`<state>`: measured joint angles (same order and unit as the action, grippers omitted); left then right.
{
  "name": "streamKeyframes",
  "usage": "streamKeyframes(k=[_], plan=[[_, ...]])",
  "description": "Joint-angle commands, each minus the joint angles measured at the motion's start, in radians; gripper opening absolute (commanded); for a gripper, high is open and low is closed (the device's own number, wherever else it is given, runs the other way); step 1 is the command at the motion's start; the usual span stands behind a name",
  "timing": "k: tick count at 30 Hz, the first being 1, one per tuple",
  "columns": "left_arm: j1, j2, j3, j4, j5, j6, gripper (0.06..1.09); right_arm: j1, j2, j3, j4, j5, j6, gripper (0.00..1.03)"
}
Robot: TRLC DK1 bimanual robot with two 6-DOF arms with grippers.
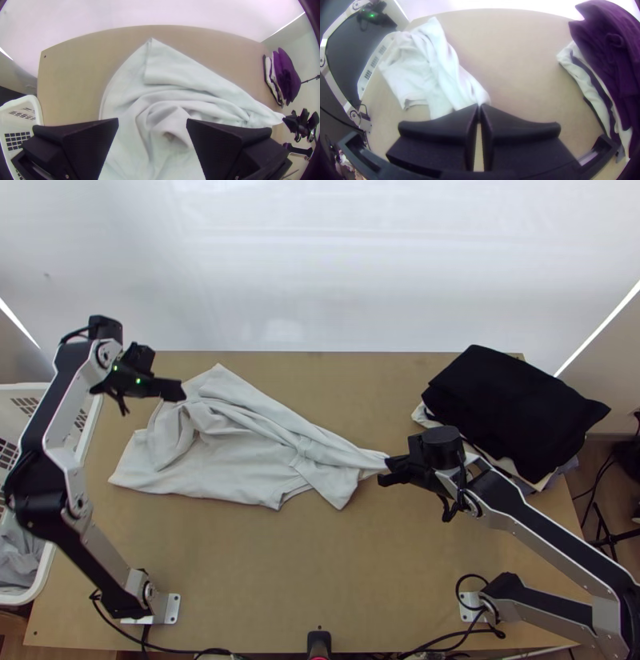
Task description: Fold the t-shirt
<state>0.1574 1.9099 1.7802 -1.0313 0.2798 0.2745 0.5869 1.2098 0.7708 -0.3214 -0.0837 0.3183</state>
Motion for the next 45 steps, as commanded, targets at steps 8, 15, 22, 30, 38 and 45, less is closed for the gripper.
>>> streamKeyframes(k=[8, 15, 22, 30, 38, 45], plan=[[-0.047, 0.319, 0.387, -0.047, 0.007, -0.024, 1.03, -0.033, 0.083, 0.067, -0.021, -0.001, -0.024, 0.03], [-0.062, 0.393, 0.432, -0.029, -0.008, 0.043, 1.03, 0.007, 0.097, 0.051, -0.041, -0.002, -0.010, 0.03], [-0.068, 0.443, 0.432, 0.022, -0.053, 0.098, 0.51, -0.032, 0.102, 0.041, -0.041, -0.002, -0.004, 0.03], [-0.088, 0.474, 0.432, 0.007, -0.051, 0.095, 0.49, -0.059, 0.094, 0.025, -0.041, -0.004, -0.004, 0.03], [-0.105, 0.488, 0.433, -0.016, -0.050, 0.072, 0.49, -0.068, 0.085, 0.007, -0.041, -0.005, -0.005, 0.03], [-0.110, 0.515, 0.433, -0.033, -0.050, 0.071, 0.49, -0.068, 0.080, 0.008, -0.041, -0.005, 0.001, 0.03]])
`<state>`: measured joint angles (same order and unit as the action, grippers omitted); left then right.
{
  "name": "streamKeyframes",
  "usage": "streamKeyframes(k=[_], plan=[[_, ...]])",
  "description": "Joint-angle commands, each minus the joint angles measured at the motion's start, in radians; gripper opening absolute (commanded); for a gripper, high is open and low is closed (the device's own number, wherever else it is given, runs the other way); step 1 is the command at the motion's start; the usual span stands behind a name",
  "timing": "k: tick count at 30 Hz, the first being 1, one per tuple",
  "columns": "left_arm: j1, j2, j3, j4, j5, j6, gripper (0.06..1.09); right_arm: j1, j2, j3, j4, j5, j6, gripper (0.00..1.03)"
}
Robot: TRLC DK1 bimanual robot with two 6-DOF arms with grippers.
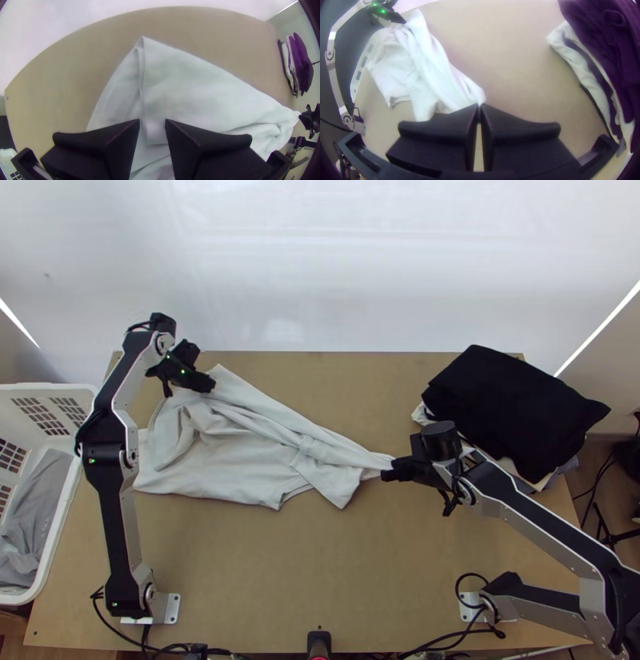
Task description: Fold the t-shirt
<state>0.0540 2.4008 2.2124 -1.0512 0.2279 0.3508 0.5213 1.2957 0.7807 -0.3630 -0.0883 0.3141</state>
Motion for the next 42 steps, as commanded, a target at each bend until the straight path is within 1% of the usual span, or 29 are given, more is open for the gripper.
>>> streamKeyframes(k=[1, 2, 3, 6, 9, 12, 16, 22, 29, 37, 42], plan=[[-0.006, 0.026, 0.000, -0.021, 0.002, 0.002, 0.41, -0.003, -0.007, -0.001, 0.001, -0.001, 0.005, 0.03], [-0.005, 0.027, 0.001, -0.006, 0.004, 0.002, 0.14, -0.003, -0.009, -0.003, 0.001, -0.001, 0.005, 0.03], [-0.005, 0.024, 0.003, 0.008, 0.004, -0.013, 0.10, -0.003, -0.010, -0.003, 0.001, -0.001, 0.005, 0.03], [-0.005, 0.015, 0.024, 0.011, 0.011, -0.016, 0.09, -0.003, -0.013, -0.006, 0.001, -0.001, 0.005, 0.03], [-0.005, 0.011, 0.076, 0.054, 0.018, -0.069, 0.09, -0.003, -0.016, -0.011, 0.001, -0.001, 0.006, 0.03], [-0.005, -0.022, 0.079, 0.189, 0.018, -0.156, 0.09, -0.001, -0.016, -0.021, 0.006, -0.001, 0.008, 0.03], [-0.006, -0.042, 0.081, 0.364, 0.018, -0.299, 0.09, 0.002, -0.016, -0.031, 0.013, -0.001, 0.019, 0.03], [-0.039, -0.002, 0.081, 0.444, 0.018, -0.418, 0.09, 0.005, -0.019, -0.032, 0.013, -0.001, 0.019, 0.03], [-0.111, 0.031, 0.079, 0.479, 0.018, -0.464, 0.09, 0.017, -0.029, -0.043, 0.013, -0.001, 0.020, 0.03], [-0.186, 0.057, 0.079, 0.496, 0.016, -0.475, 0.09, 0.014, -0.032, -0.054, 0.015, 0.001, 0.019, 0.03], [-0.183, 0.049, 0.081, 0.523, 0.016, -0.520, 0.09, -0.027, -0.032, -0.061, 0.035, 0.004, 0.028, 0.03]])
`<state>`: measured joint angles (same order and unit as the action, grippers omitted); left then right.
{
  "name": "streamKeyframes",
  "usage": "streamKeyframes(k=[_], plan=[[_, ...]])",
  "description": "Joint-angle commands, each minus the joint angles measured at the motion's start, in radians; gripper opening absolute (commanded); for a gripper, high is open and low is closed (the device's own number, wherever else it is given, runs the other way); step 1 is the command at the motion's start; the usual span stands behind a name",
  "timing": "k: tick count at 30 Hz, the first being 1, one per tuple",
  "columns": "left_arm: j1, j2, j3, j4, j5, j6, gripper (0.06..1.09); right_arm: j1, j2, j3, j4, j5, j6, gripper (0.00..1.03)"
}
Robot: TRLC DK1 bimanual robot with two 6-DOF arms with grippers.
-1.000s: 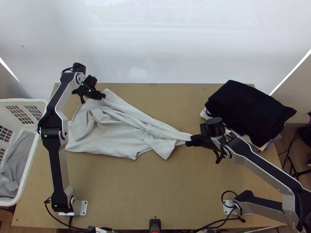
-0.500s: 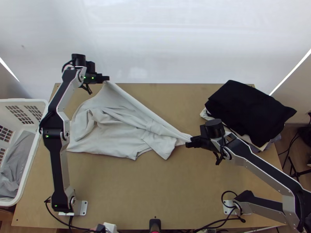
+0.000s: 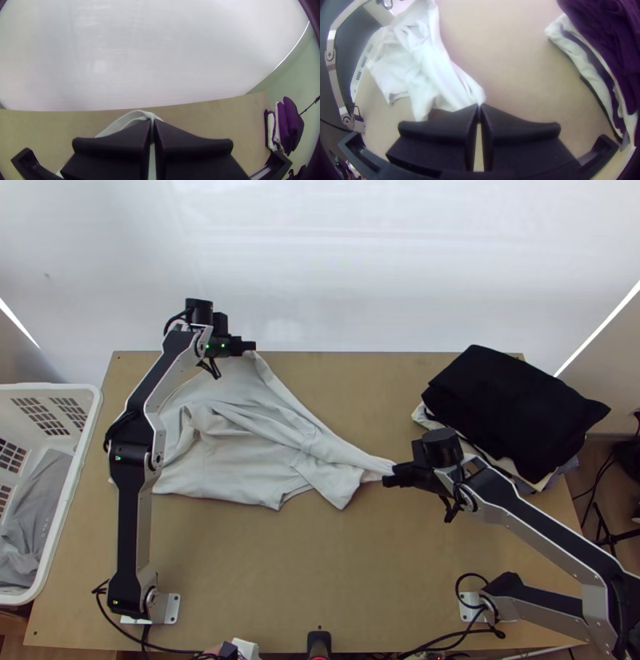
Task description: Fold the t-shirt
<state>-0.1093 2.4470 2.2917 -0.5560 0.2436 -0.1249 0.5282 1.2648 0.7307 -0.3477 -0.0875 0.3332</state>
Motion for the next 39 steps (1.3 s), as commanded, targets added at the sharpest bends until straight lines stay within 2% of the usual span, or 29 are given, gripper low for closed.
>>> streamKeyframes(k=[1, 16, 23, 32, 39], plan=[[-0.016, 0.000, 0.002, 0.030, -0.001, -0.048, 0.09, -0.045, -0.001, -0.014, 0.026, 0.005, 0.013, 0.03], [0.036, 0.012, 0.008, 0.061, -0.047, -0.130, 0.09, -0.102, -0.008, -0.051, 0.082, 0.017, 0.032, 0.03], [0.062, -0.079, 0.006, -0.012, -0.070, -0.142, 0.09, -0.185, -0.002, -0.016, 0.108, 0.028, 0.043, 0.03], [0.115, -0.342, -0.001, -0.153, -0.076, -0.170, 0.09, -0.313, -0.008, 0.251, 0.102, 0.042, 0.035, 0.03], [0.151, -0.549, -0.046, -0.239, -0.076, -0.208, 0.09, -0.335, -0.050, 0.424, 0.067, 0.051, -0.008, 0.03]])
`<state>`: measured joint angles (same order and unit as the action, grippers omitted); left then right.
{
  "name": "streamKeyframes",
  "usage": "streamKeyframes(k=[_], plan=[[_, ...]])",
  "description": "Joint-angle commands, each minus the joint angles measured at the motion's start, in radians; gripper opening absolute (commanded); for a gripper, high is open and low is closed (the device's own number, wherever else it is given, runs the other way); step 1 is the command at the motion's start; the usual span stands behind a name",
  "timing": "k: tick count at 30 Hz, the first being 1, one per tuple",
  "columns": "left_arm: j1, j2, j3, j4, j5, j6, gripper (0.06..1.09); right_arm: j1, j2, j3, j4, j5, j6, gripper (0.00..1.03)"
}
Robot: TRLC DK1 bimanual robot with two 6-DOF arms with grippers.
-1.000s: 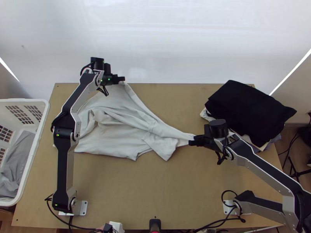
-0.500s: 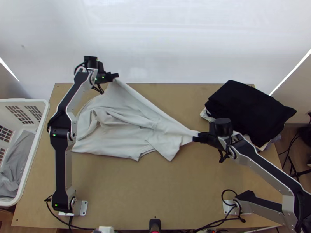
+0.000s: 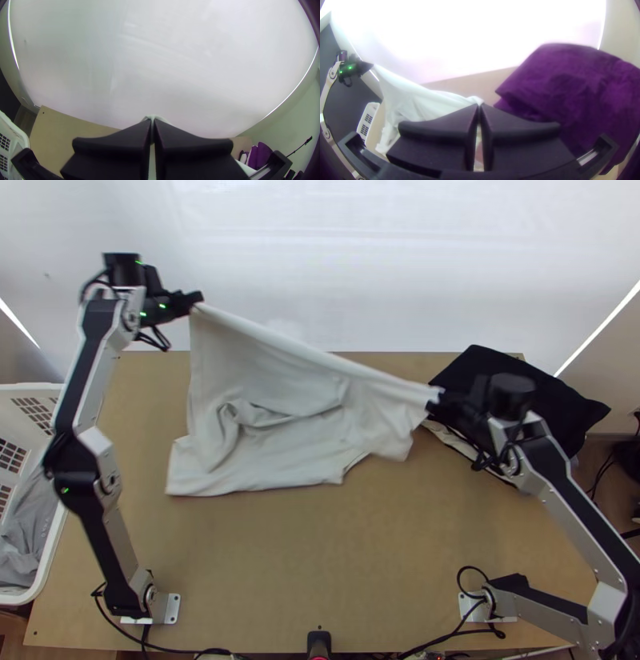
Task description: Fold the t-shirt
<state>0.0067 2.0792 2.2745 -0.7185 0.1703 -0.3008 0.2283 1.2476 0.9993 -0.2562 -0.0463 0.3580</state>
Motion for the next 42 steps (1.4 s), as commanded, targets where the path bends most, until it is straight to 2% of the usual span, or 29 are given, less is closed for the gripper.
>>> streamKeyframes(k=[1, 11, 19, 24, 29, 31, 42], plan=[[0.039, -0.209, -0.029, -0.088, -0.002, -0.035, 0.09, -0.035, -0.045, 0.170, -0.032, 0.014, -0.037, 0.03], [0.113, -0.441, -0.029, -0.157, -0.002, -0.093, 0.09, -0.038, -0.224, 0.211, -0.020, 0.095, -0.085, 0.03], [0.185, -0.637, -0.067, -0.188, -0.002, -0.144, 0.09, -0.067, -0.367, 0.225, 0.092, 0.100, -0.143, 0.03], [0.236, -0.717, -0.081, -0.205, -0.002, -0.153, 0.09, -0.086, -0.432, 0.231, 0.158, 0.099, -0.143, 0.03], [0.254, -0.794, -0.087, -0.251, 0.006, -0.155, 0.09, -0.083, -0.539, 0.262, 0.155, 0.099, -0.136, 0.03], [0.257, -0.832, -0.101, -0.251, 0.006, -0.155, 0.09, -0.081, -0.591, 0.285, 0.137, 0.099, -0.136, 0.03], [0.256, -1.090, -0.221, -0.243, 0.014, -0.238, 0.09, -0.069, -0.786, 0.504, -0.163, 0.089, -0.172, 0.03]])
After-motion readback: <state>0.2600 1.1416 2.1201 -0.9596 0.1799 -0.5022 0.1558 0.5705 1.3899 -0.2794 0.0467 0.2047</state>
